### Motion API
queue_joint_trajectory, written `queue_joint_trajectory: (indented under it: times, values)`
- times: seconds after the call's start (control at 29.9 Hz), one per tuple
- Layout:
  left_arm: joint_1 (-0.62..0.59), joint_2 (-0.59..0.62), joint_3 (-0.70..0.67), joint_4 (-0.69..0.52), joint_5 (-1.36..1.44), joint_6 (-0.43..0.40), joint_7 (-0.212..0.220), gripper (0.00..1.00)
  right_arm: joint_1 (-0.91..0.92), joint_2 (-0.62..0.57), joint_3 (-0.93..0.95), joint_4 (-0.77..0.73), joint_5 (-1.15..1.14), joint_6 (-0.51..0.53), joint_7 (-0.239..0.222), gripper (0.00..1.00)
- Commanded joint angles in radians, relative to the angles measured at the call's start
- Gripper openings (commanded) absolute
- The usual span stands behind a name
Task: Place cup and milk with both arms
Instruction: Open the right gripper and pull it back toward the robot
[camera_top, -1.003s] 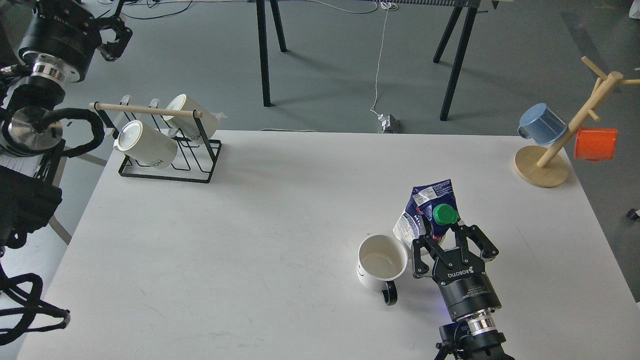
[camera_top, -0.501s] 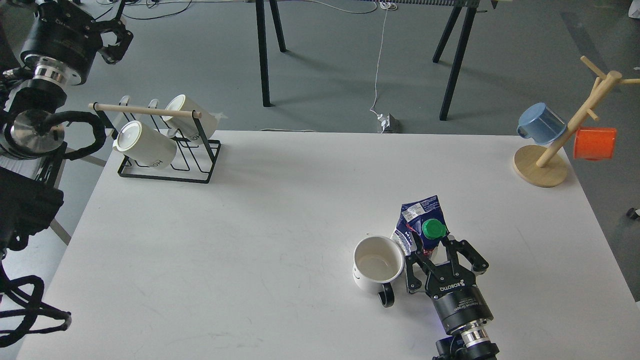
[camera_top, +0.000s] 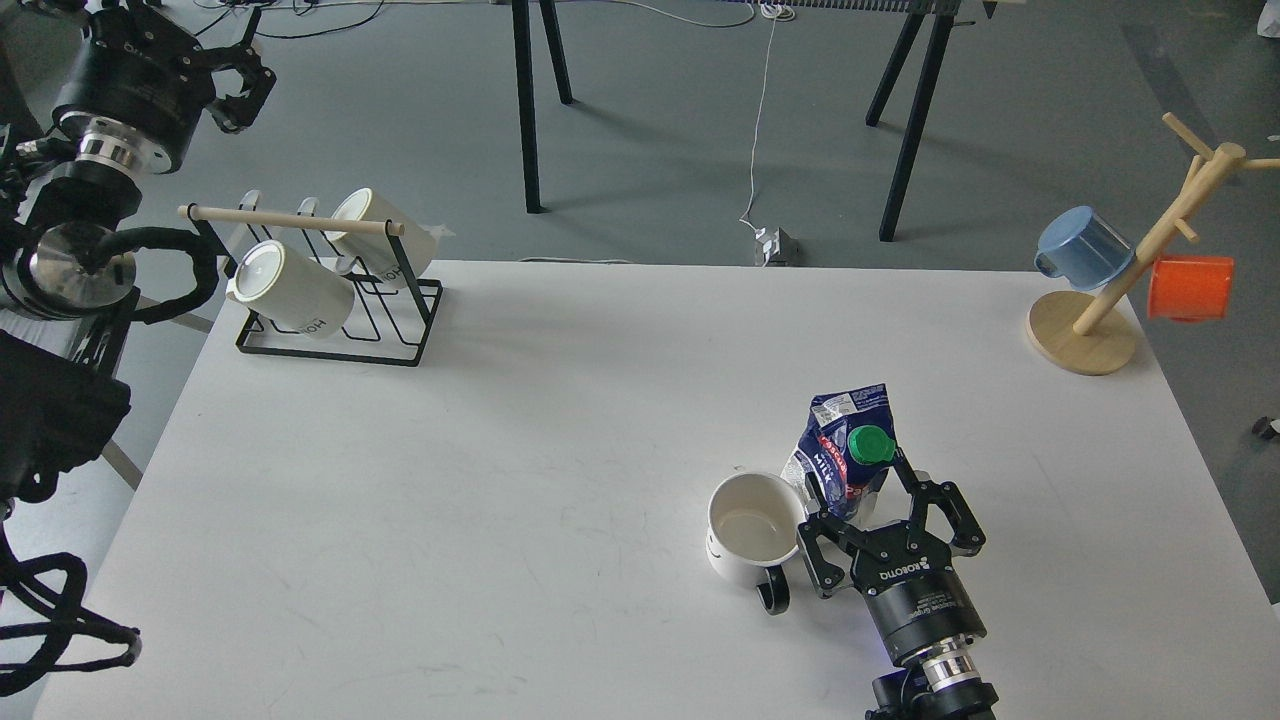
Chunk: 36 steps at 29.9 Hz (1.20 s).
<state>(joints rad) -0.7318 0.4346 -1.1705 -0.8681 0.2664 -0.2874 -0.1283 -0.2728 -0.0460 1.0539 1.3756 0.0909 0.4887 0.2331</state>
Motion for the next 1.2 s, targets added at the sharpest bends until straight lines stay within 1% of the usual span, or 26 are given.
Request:
queue_joint_trajectory:
  times: [0.0, 0.1, 0.2, 0.3, 0.6, 0.8, 0.94, 0.97, 1.04, 1.1, 1.17]
  values:
    - [-0.001, -0.005, 0.005, 0.0, 0.007, 0.002, -0.002, 1.0, -0.009, -0.002, -0.002, 0.003, -0.002, 0.0, -0.001, 0.96]
    - [-0.001, -0.008, 0.005, 0.0, 0.007, 0.002, -0.002, 1.0, -0.02, -0.005, -0.002, 0.02, -0.002, 0.0, -0.003, 0.97]
    - [-0.006, -0.008, 0.003, 0.006, 0.005, 0.004, -0.002, 1.0, -0.052, -0.009, 0.003, 0.086, -0.002, 0.0, -0.003, 0.97]
    - [-0.009, -0.005, 0.002, 0.008, 0.005, 0.004, -0.001, 1.0, -0.085, -0.014, 0.002, 0.117, -0.002, 0.0, -0.003, 0.97]
    - [-0.02, -0.002, 0.005, 0.008, 0.004, 0.002, -0.001, 1.0, -0.135, -0.04, 0.008, 0.128, -0.005, 0.0, -0.003, 0.99]
    - [-0.021, -0.002, 0.003, 0.008, 0.004, 0.004, -0.001, 1.0, -0.177, -0.087, 0.026, 0.132, -0.003, 0.0, -0.003, 0.99]
    - [-0.023, 0.007, -0.005, 0.008, 0.001, 0.002, 0.001, 1.0, -0.198, -0.143, 0.104, 0.177, -0.003, 0.0, -0.001, 0.99]
    - [-0.023, 0.019, -0.005, 0.008, -0.004, 0.001, 0.003, 1.0, -0.198, -0.175, 0.141, 0.19, -0.003, 0.0, 0.0, 0.99]
    - [-0.023, 0.041, -0.008, 0.008, -0.009, -0.007, 0.003, 1.0, -0.197, -0.259, 0.205, 0.223, 0.0, 0.0, 0.0, 0.99]
    - [-0.023, 0.049, -0.009, 0.008, -0.01, -0.012, 0.001, 1.0, -0.194, -0.371, 0.271, 0.276, 0.02, 0.0, 0.005, 0.99]
    - [-0.02, 0.056, -0.009, 0.009, -0.01, -0.013, 0.006, 1.0, -0.189, -0.451, 0.339, 0.299, 0.038, 0.0, 0.008, 0.99]
